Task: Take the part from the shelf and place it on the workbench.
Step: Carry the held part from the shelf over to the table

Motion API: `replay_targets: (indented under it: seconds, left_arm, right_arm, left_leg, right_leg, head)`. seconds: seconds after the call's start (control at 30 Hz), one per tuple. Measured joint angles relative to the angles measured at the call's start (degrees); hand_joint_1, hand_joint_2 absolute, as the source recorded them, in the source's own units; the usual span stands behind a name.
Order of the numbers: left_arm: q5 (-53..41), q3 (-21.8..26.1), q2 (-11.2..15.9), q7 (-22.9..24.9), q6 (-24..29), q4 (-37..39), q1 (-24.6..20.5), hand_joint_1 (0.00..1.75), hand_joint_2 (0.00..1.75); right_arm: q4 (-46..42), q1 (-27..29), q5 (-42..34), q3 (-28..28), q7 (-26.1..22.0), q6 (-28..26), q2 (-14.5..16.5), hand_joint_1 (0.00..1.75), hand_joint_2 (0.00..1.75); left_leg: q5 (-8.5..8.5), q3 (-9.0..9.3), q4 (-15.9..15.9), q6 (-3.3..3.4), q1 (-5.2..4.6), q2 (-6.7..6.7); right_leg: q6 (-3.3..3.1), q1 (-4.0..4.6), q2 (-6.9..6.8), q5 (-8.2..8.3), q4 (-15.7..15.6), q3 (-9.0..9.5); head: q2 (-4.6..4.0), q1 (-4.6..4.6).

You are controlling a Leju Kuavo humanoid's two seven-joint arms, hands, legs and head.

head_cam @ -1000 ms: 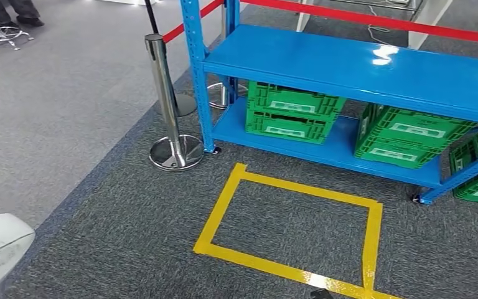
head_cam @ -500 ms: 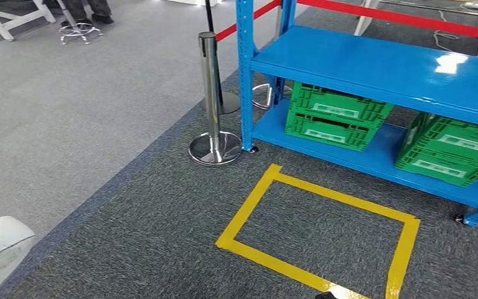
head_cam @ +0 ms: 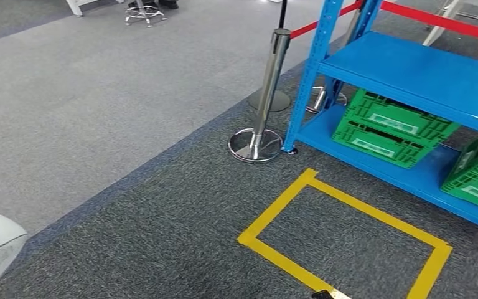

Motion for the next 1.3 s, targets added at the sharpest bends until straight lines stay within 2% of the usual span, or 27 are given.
replay_targets:
  seconds: [0.03, 0.07, 0.1, 0.13, 0.17, 0.23, 0.3, 0.37, 0.43, 0.5, 0.57, 0.6, 0.63, 0.67, 0.7, 0.77, 0.8, 0.87, 0.9, 0.97, 1.03, 1.07, 1.1, 1.13, 1.17, 1.23, 1.3]
  left_arm:
    - [0.04, -0.02, -0.01, -0.39, 0.63, 0.0, -0.08, 1.75, 1.75]
    - [0.09, -0.03, -0.03, -0.74, 1.29, 0.0, -0.11, 1.75, 1.75]
    - [0.21, -0.04, -0.04, -1.1, 1.98, 0.0, -0.11, 1.75, 1.75]
    - [0.33, -0.04, -0.05, -1.38, 2.62, 0.0, -0.13, 1.75, 1.75]
    - [0.43, -0.05, -0.06, -1.59, 3.15, 0.0, -0.15, 1.75, 1.75]
    - [0.56, -0.11, -0.06, -1.96, 4.06, -0.01, -0.22, 1.75, 1.75]
    - [0.62, -0.18, -0.05, -2.39, 4.86, -0.03, -0.29, 1.75, 1.75]
    - [0.62, -0.19, -0.05, -2.84, 5.34, -0.05, -0.31, 1.75, 1.75]
    - [0.49, -0.19, -0.04, -3.24, 5.25, -0.07, -0.35, 1.75, 1.75]
    - [0.2, -0.23, -0.04, -3.49, 4.91, -0.07, -0.65, 1.75, 1.75]
    - [0.03, -0.3, -0.04, -3.54, 4.73, -0.06, -0.89, 1.75, 1.75]
    - [0.03, -0.31, -0.04, -3.54, 4.68, -0.05, -0.9, 1.75, 1.75]
    - [0.03, -0.31, -0.04, -3.54, 4.63, -0.05, -0.89, 1.75, 1.75]
    - [0.03, -0.31, -0.04, -3.54, 4.6, -0.05, -0.88, 1.75, 1.75]
    - [0.02, -0.31, -0.04, -3.55, 4.59, -0.06, -0.89, 1.75, 1.75]
    - [-0.03, -0.32, -0.04, -3.57, 4.59, -0.07, -0.99, 1.75, 1.75]
    - [-0.19, -0.33, -0.03, -3.61, 4.59, -0.07, -1.02, 1.75, 1.75]
    - [-0.77, -0.3, -0.02, -3.72, 4.59, -0.08, -0.97, 1.75, 1.75]
    - [-1.1, -0.29, -0.03, -3.76, 4.59, -0.09, -0.91, 1.75, 1.75]
    - [-1.51, -0.31, -0.08, -3.85, 4.6, -0.11, -0.96, 1.75, 1.75]
    - [-1.63, -0.36, -0.11, -3.89, 4.6, -0.11, -1.1, 1.75, 1.75]
    - [-1.65, -0.36, -0.12, -3.88, 4.61, -0.11, -1.14, 1.75, 1.75]
    - [-1.68, -0.36, -0.13, -3.88, 4.63, -0.11, -1.13, 1.75, 1.75]
    - [-1.73, -0.35, -0.13, -3.88, 4.69, -0.11, -1.13, 1.75, 1.75]
    - [-1.78, -0.35, -0.13, -3.88, 4.77, -0.11, -1.12, 1.75, 1.75]
    - [-1.91, -0.35, -0.13, -3.88, 4.9, -0.12, -1.14, 1.75, 1.75]
    - [-2.15, -0.35, -0.1, -3.91, 4.94, -0.13, -1.18, 1.75, 1.75]
  right_arm:
    - [-0.17, 0.24, -0.22, 0.18, 0.29, 0.11, 0.0, 0.0, 1.75]
    - [-0.41, 0.49, -0.51, 0.41, 0.56, 0.22, 0.0, 0.0, 1.75]
    - [-0.71, 0.69, -0.79, 0.71, 0.84, 0.34, 0.0, 0.0, 1.75]
    - [-0.99, 0.82, -1.06, 1.05, 1.06, 0.44, 0.0, 0.0, 1.75]
    - [-1.28, 0.88, -1.28, 1.33, 1.24, 0.5, -0.01, 0.0, 1.75]
    - [-1.67, 1.05, -1.7, 1.82, 1.49, 0.57, -0.05, 0.0, 1.75]
    - [-2.03, 1.29, -2.17, 2.35, 1.68, 0.61, -0.09, 0.0, 1.75]
    - [-2.55, 1.64, -2.98, 2.79, 1.93, 0.65, -0.13, 0.0, 1.75]
    - [-3.28, 2.02, -4.14, 3.2, 2.16, 0.63, -0.21, 0.0, 1.75]
    - [-3.89, 2.43, -4.95, 3.73, 2.39, 0.62, -0.25, 0.0, 1.75]
    - [-4.26, 2.97, -5.23, 4.08, 2.54, 0.63, -0.28, 0.0, 1.75]
    - [-4.4, 3.17, -5.27, 4.17, 2.57, 0.63, -0.31, 0.0, 1.75]
    - [-4.56, 3.29, -5.3, 4.24, 2.58, 0.63, -0.32, 0.0, 1.75]
    - [-4.74, 3.32, -5.31, 4.29, 2.58, 0.63, -0.33, 0.0, 1.75]
    - [-4.89, 3.3, -5.32, 4.34, 2.59, 0.63, -0.33, 0.0, 1.75]
    - [-5.2, 3.29, -5.34, 4.45, 2.6, 0.63, -0.33, 0.0, 1.75]
    - [-5.33, 3.29, -5.41, 4.56, 2.66, 0.62, -0.34, 0.0, 1.75]
    - [-5.66, 3.25, -5.72, 4.96, 2.86, 0.62, -0.35, 0.0, 1.75]
    - [-5.86, 3.22, -5.9, 5.18, 2.98, 0.63, -0.36, 0.0, 1.75]
    - [-6.25, 3.18, -6.11, 5.5, 3.09, 0.64, -0.38, 0.0, 1.75]
    - [-6.39, 3.32, -6.17, 5.67, 3.16, 0.66, -0.4, 0.0, 1.75]
    - [-6.4, 3.45, -6.17, 5.71, 3.2, 0.66, -0.41, 0.0, 1.75]
    - [-6.41, 3.58, -6.17, 5.75, 3.23, 0.68, -0.41, 0.0, 1.75]
    - [-6.44, 3.64, -6.17, 5.78, 3.24, 0.7, -0.42, 0.0, 1.75]
    - [-6.49, 3.63, -6.17, 5.84, 3.24, 0.72, -0.42, 0.0, 1.75]
    - [-6.6, 3.55, -6.18, 6.02, 3.26, 0.78, -0.42, 0.0, 1.75]
    - [-6.67, 3.47, -6.2, 6.34, 3.33, 0.93, -0.45, 0.0, 1.75]
  left_leg:
    - [0.1, -0.17, 0.03, 0.15, -0.07, -0.7]
    - [0.16, -0.24, 0.08, 0.22, -0.14, -1.42]
    - [0.19, -0.27, 0.14, 0.26, -0.2, -2.19]
    - [0.19, -0.25, 0.25, 0.26, -0.23, -2.98]
    - [0.16, -0.22, 0.39, 0.22, -0.23, -3.76]
    - [0.03, -0.43, 0.94, -0.07, -0.29, -5.29]
    - [0.1, -1.19, 1.49, -0.68, -0.31, -6.7]
    - [0.39, -1.99, 1.76, -1.39, -0.19, -7.91]
    - [-0.6, -2.87, 3.35, -1.98, -0.26, -6.2]
    - [-4.13, -5.44, 9.32, -2.55, -0.25, -2.68]
    - [-7.5, -8.69, 16.84, -3.02, 0.1, -1.25]
    - [-7.79, -9.28, 18.47, -3.14, 0.25, -1.09]
    - [-6.98, -8.73, 17.73, -3.2, 0.36, -0.96]
    - [-5.27, -6.97, 14.62, -3.15, 0.42, -0.56]
    - [-3.45, -4.49, 10.18, -3.01, 0.38, 0.5]
    - [-1.39, -0.67, 3.26, -2.42, -0.02, 2.67]
    - [-1.24, -0.03, 1.9, -2.11, -0.25, 3.22]
    - [-1.14, -0.31, 1.63, -1.45, -0.53, 2.32]
    - [-0.92, -0.34, 1.33, -1.1, -0.47, 1.79]
    - [-0.43, -0.21, 0.64, -0.43, -0.22, 0.67]
    - [-0.29, -0.22, 0.49, -0.1, -0.19, -0.49]
    - [-0.3, -0.23, 0.51, -0.02, -0.26, -1.2]
    - [-0.32, -0.18, 0.52, 0.02, -0.34, -1.97]
    - [-0.34, -0.08, 0.54, 0.03, -0.4, -2.8]
    - [-0.37, 0.07, 0.56, 0.01, -0.42, -3.66]
    - [-0.54, 0.32, 0.73, -0.23, -0.47, -5.27]
    - [-0.68, 0.01, 1.17, -0.73, -0.39, -6.7]
  right_leg:
    - [0.01, -0.02, 1.03, -1.69, 4.32, -2.09]
    - [0.02, -0.01, 1.44, -2.38, 7.42, -3.69]
    - [0.01, -0.01, 1.65, -1.98, 8.76, -4.54]
    - [-0.02, -0.02, 1.81, -0.43, 7.66, -4.28]
    - [-0.09, -0.07, 2.24, 1.92, 4.42, -3.0]
    - [-0.27, -0.37, 4.89, 5.39, -3.3, 0.2]
    - [-0.47, -0.57, 6.79, 5.84, -6.87, 1.68]
    - [-0.85, -0.6, 5.78, 5.76, -7.16, 1.9]
    - [-1.46, -0.74, 4.24, 6.06, -7.37, 2.1]
    - [-1.87, -0.71, 2.46, 6.11, -7.49, 2.07]
    - [-1.99, -0.58, 0.46, 5.92, -7.48, 1.77]
    - [-1.99, -0.55, -0.49, 5.8, -7.48, 1.65]
    - [-1.94, -0.55, -1.33, 5.68, -7.47, 1.64]
    - [-1.85, -0.55, -2.06, 5.55, -7.48, 1.79]
    - [-1.7, -0.55, -2.72, 5.41, -7.48, 2.01]
    - [-1.2, -0.38, -3.85, 5.09, -7.48, 2.49]
    - [-0.94, -0.33, -4.35, 5.0, -7.48, 2.76]
    - [-0.4, -0.35, -5.26, 5.01, -7.66, 3.35]
    - [-0.15, -0.42, -4.89, 4.76, -7.58, 3.45]
    - [0.15, -0.52, -2.22, 2.79, -4.95, 2.21]
    - [0.14, -0.56, 0.8, -0.71, 2.47, -1.51]
    - [0.13, -0.54, 1.37, -1.89, 6.29, -3.55]
    - [0.1, -0.52, 1.62, -2.09, 8.7, -5.02]
    - [0.05, -0.51, 1.74, -1.03, 8.77, -5.45]
    - [-0.03, -0.52, 1.98, 1.09, 6.48, -4.75]
    - [-0.21, -0.65, 3.98, 5.44, -1.36, -1.62]
    - [-0.37, -0.75, 6.04, 6.58, -6.31, 0.6]
  head:
    - [0.0, 0.03]
    - [0.0, 0.03]
    - [0.0, 0.04]
    - [0.0, 0.03]
    - [0.0, 0.04]
    - [0.0, 0.03]
    - [0.0, -0.01]
    - [0.0, -0.02]
    - [0.0, -0.21]
    - [0.0, -0.54]
    - [0.0, -0.68]
    - [0.0, -0.68]
    - [0.0, -0.69]
    - [0.0, -0.68]
    - [0.0, -0.7]
    - [0.0, -0.66]
    - [0.0, -0.62]
    - [0.0, -0.61]
    - [0.0, -0.57]
    - [0.0, -0.35]
    - [0.0, -0.11]
    - [0.0, -0.06]
    - [0.0, -0.05]
    - [0.0, -0.05]
    - [0.0, -0.06]
    - [0.0, -0.06]
    - [0.0, -0.1]
